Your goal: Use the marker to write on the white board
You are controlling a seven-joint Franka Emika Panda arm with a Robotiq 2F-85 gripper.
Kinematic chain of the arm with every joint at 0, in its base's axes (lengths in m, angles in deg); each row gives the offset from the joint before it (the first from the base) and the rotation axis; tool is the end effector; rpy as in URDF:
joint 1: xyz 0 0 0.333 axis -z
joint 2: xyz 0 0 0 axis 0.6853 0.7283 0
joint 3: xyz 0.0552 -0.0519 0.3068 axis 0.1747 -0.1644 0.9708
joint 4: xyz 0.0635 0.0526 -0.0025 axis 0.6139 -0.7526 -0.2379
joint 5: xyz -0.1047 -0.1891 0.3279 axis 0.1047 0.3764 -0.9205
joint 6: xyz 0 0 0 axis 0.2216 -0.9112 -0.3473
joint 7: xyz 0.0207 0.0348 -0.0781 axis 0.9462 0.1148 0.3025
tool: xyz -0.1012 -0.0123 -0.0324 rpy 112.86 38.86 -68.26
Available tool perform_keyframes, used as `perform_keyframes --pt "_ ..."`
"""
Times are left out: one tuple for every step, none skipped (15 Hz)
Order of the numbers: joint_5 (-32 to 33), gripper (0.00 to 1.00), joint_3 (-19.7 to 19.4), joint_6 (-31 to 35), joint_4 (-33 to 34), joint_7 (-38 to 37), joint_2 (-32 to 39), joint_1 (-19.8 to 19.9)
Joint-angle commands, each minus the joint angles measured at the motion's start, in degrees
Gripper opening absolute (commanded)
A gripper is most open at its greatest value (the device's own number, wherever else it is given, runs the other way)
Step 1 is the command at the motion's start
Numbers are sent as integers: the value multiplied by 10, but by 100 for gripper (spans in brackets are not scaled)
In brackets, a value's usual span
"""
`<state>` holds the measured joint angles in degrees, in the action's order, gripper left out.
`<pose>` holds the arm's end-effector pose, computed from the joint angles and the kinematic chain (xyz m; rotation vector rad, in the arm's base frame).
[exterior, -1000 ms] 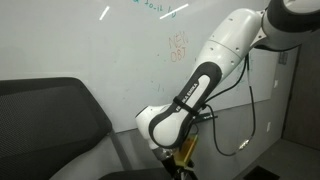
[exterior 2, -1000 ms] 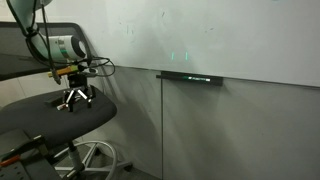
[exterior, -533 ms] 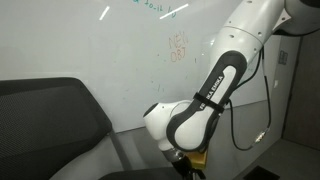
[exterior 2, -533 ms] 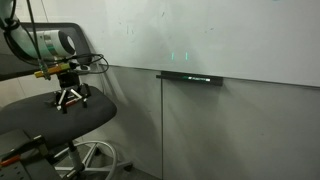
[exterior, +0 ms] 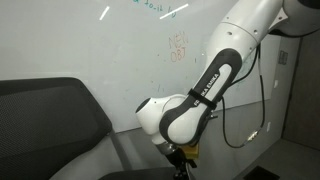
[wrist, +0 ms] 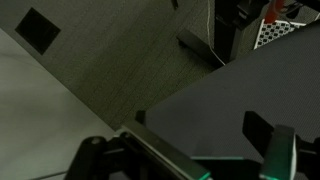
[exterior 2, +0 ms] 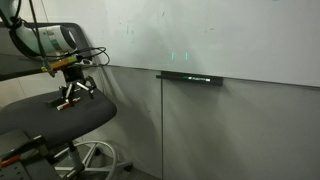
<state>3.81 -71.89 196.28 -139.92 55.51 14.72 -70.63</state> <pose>0.4226 0.2992 0.1566 2.4021 0.9606 -0.4912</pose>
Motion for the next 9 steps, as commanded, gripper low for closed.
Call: perform_keyframes --pt "1 100 -4 -52 94 42 67 3" --pt "0 100 -7 -64 117 51 85 2" --pt "-5 100 -8 -82 145 60 106 1" --pt "-10 100 -9 -98 166 69 121 1" --pt "-19 100 -8 -119 193 72 140 -1" --pt "-24 100 -8 -136 213 72 153 -4" --pt "-32 100 -6 -154 232 69 163 -7" --pt "-43 100 -4 -172 250 61 174 -11" --pt "-53 100 -2 -187 263 55 182 -15"
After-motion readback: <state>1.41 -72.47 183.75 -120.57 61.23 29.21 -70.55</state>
